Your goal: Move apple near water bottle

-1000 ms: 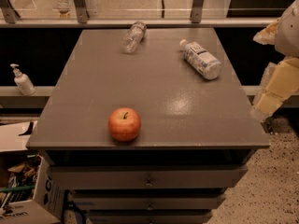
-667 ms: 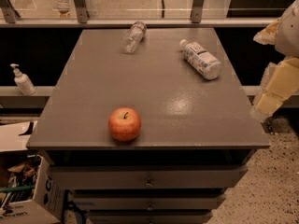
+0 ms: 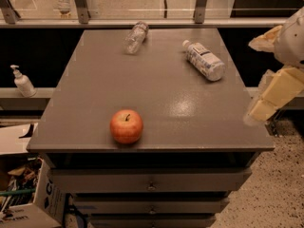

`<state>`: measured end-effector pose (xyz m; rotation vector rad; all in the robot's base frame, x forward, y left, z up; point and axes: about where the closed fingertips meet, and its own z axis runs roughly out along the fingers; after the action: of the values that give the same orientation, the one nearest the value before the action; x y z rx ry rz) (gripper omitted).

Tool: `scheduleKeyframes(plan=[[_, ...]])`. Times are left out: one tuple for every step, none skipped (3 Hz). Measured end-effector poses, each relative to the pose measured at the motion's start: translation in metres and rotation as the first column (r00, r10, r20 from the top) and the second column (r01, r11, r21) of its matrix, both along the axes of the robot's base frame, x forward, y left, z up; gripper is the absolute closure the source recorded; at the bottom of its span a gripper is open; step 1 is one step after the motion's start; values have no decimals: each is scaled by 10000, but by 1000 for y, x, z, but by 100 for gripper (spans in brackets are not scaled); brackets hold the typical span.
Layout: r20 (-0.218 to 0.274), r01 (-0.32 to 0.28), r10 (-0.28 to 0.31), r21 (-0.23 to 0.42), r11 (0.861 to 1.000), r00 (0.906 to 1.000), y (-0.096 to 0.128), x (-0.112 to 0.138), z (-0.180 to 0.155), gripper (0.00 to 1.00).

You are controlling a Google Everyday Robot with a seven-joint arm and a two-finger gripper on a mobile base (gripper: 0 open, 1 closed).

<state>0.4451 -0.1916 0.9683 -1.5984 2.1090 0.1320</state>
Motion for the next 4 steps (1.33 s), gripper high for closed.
scheduleKeyframes(plan=[[161, -724, 710, 1171, 9905, 9973, 43, -4, -14, 0], [312, -1499, 1467, 2060, 9670, 9887, 88, -7, -33, 0], [235, -2203, 2223, 2683, 9378, 9747, 132, -17, -56, 0], [236, -2203, 2223, 2683, 9378, 9747, 133, -17, -56, 0]])
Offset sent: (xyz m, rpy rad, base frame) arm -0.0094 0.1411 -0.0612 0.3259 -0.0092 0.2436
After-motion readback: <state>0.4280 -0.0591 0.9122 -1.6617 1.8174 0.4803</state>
